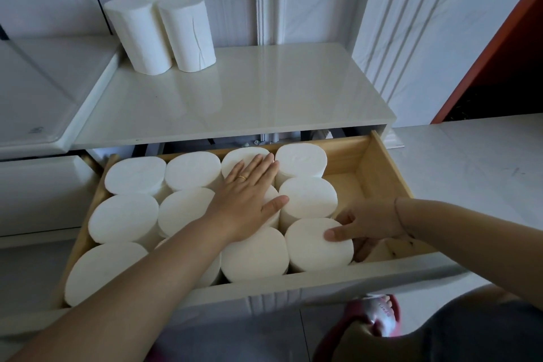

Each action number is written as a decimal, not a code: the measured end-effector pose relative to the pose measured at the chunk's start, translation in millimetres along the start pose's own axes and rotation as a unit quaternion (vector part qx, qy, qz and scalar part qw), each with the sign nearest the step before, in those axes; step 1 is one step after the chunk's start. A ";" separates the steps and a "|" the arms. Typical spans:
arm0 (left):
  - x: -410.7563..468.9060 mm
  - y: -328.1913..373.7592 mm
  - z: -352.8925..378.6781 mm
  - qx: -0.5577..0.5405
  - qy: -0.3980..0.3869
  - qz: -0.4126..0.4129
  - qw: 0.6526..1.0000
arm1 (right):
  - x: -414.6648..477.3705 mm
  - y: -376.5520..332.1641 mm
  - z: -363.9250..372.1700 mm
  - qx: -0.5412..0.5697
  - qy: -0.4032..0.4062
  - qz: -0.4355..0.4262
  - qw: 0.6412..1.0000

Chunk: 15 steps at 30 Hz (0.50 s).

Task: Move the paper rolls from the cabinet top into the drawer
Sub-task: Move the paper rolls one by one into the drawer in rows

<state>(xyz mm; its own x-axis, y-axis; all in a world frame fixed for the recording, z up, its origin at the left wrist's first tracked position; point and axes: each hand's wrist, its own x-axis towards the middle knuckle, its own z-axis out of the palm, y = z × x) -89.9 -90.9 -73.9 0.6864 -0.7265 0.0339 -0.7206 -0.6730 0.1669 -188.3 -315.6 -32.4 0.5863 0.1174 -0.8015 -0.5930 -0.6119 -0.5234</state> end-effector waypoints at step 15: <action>4.1 -115.4 -57.2 0.015 0.052 -0.122 0.991 | 58.4 -194.5 -61.0 -0.131 0.405 -0.332 0.842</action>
<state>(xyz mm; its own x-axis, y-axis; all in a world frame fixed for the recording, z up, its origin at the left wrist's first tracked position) 1.7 -8.3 -36.6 0.8457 -0.5247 0.0974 -0.5337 -0.8316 0.1539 -5.0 -237.4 40.2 0.9875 -0.0058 0.1575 0.0930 -0.7853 -0.6121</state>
